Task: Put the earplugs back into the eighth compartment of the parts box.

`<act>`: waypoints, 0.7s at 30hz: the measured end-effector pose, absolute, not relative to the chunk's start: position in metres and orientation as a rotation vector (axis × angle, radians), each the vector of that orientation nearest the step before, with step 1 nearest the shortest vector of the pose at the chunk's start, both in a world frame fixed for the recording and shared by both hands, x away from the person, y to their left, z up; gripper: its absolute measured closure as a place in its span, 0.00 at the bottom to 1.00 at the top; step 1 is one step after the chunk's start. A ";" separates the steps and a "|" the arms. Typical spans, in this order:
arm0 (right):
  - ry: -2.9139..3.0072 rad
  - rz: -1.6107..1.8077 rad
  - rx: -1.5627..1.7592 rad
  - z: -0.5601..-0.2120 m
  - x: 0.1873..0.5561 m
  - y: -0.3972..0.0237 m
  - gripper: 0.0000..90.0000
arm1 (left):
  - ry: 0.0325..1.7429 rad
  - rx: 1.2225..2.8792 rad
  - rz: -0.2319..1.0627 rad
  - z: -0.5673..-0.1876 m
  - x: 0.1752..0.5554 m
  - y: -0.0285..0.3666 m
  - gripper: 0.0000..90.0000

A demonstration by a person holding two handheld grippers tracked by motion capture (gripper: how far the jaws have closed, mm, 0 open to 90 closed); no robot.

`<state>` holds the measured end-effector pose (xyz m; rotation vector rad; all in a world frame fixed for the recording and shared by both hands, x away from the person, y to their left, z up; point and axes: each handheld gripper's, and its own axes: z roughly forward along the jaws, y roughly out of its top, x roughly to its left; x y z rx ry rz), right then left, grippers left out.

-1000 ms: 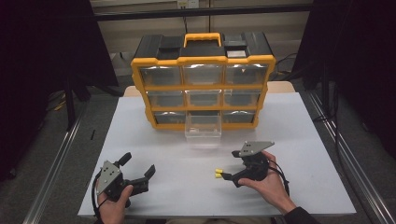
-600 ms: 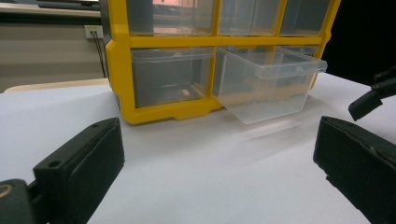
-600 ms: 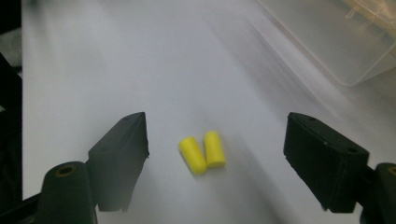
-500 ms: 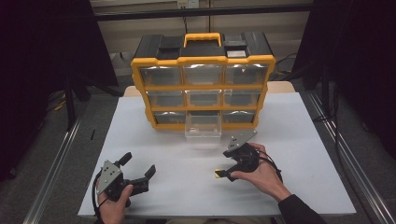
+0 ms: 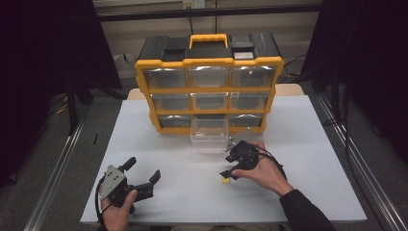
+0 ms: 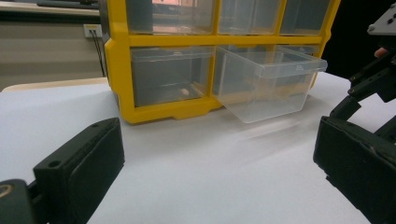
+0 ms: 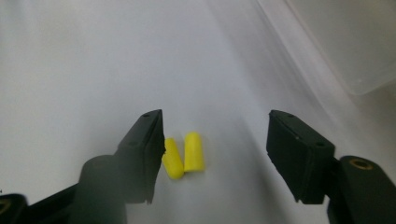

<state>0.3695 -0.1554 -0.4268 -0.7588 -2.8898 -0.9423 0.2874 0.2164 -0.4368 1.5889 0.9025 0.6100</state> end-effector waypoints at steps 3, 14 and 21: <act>-2.899 -0.875 -0.725 -0.428 0.373 -0.152 0.49 | 0.896 1.586 0.606 -0.437 0.287 0.216 0.02; -2.893 -0.768 -0.684 -0.431 0.372 -0.153 0.64 | 0.899 1.587 0.602 -0.437 0.288 0.216 0.02; -2.908 -0.727 -0.663 -0.434 0.371 -0.149 0.73 | 0.897 1.589 0.602 -0.437 0.288 0.216 0.02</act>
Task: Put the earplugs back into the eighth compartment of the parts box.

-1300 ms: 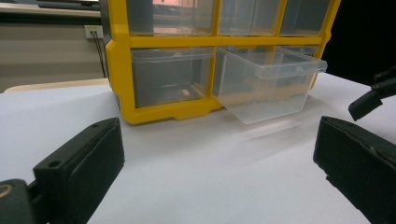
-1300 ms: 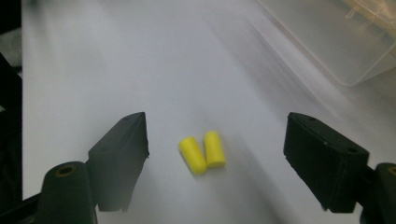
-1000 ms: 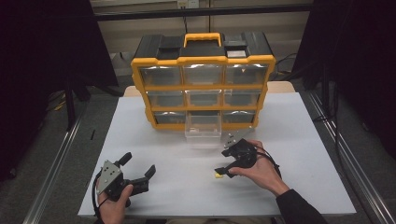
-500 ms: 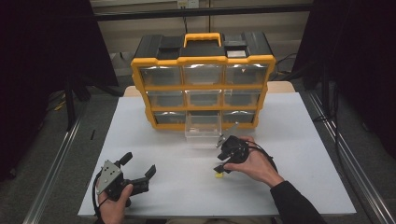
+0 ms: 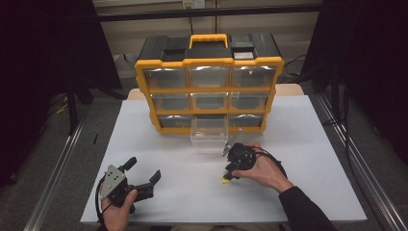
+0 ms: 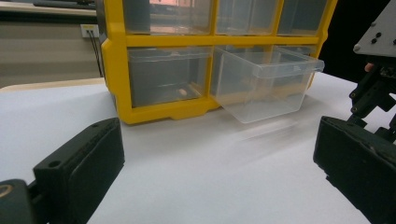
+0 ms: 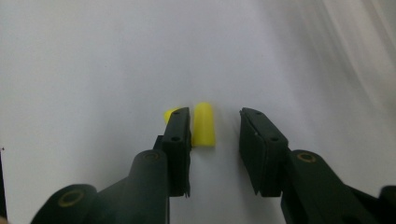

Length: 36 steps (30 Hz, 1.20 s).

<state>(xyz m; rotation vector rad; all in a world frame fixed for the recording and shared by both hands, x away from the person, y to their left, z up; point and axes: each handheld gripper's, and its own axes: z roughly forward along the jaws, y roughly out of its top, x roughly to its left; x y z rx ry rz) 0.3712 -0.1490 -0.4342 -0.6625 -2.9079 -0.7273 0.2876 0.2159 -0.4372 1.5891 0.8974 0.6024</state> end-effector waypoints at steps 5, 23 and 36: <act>-2.897 -0.708 -0.646 -0.435 0.371 -0.148 0.79 | 0.896 1.589 0.601 -0.437 0.288 0.216 0.02; -2.878 -0.730 -0.699 -0.435 0.370 -0.148 0.90 | 0.898 1.590 0.595 -0.437 0.288 0.216 0.02; -2.854 -0.816 -0.740 -0.432 0.372 -0.158 0.90 | 0.898 1.587 0.593 -0.437 0.288 0.217 0.02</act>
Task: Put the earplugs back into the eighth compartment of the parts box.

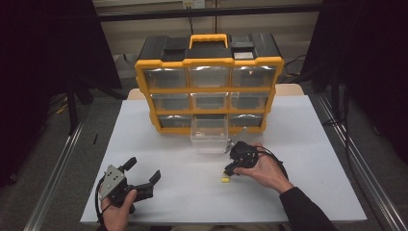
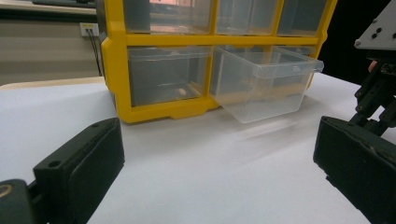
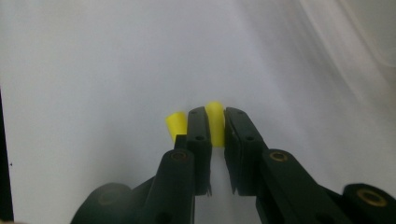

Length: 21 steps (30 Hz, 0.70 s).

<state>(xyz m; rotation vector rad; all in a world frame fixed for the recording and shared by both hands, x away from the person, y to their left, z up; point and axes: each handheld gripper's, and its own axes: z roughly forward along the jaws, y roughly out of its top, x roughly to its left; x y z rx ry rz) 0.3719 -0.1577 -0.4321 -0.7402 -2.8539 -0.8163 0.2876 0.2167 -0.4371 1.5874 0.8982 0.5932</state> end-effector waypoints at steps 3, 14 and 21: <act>-2.848 -0.858 -0.740 -0.431 0.372 -0.160 0.90 | 0.897 1.589 0.592 -0.437 0.288 0.217 0.02; -2.822 -1.026 -0.754 -0.421 0.372 -0.168 0.90 | 0.891 1.589 0.594 -0.437 0.287 0.216 0.02; -2.810 -1.152 -0.757 -0.413 0.371 -0.172 0.90 | 0.891 1.589 0.598 -0.437 0.287 0.216 0.02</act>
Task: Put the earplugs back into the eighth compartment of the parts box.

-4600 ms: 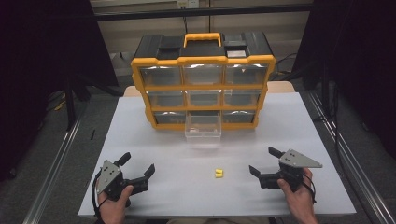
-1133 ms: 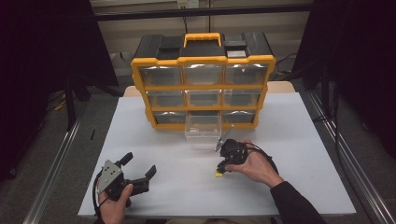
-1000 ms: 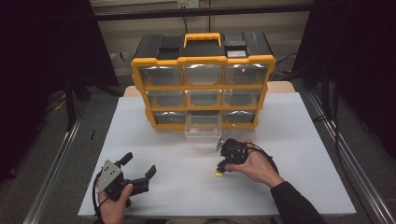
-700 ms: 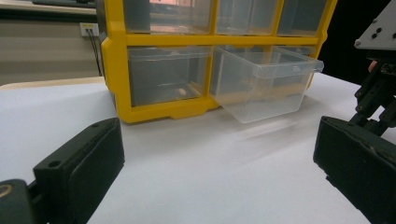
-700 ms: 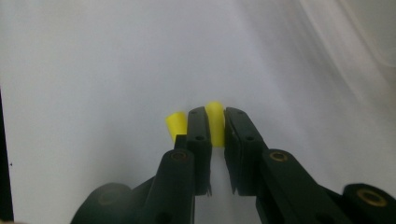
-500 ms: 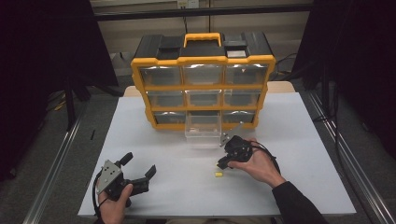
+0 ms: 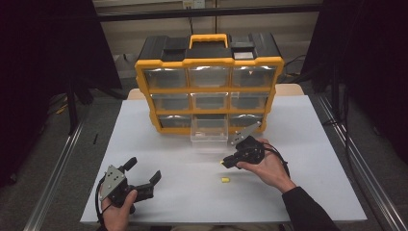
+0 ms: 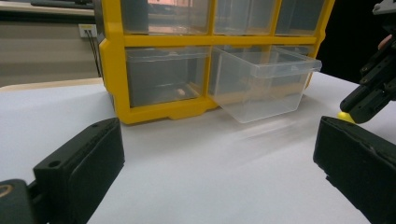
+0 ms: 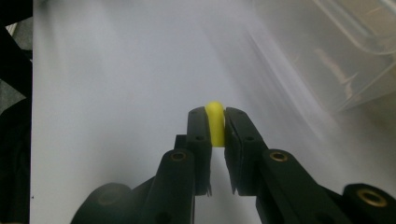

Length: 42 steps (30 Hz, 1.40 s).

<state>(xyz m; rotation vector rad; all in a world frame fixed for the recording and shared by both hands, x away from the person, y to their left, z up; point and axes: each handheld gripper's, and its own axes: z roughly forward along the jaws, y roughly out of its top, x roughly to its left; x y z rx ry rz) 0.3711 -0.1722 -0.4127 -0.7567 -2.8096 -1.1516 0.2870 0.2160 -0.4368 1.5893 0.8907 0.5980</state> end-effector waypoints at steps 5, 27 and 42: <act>-2.798 -1.212 -0.754 -0.408 0.371 -0.174 0.90 | 0.889 1.593 0.598 -0.437 0.287 0.216 0.03; -2.808 -1.365 -0.725 -0.368 0.383 -0.170 0.92 | 0.897 1.587 0.611 -0.437 0.288 0.217 0.03; -2.833 -1.411 -0.714 -0.342 0.392 -0.167 0.92 | 0.900 1.572 0.623 -0.436 0.287 0.219 0.03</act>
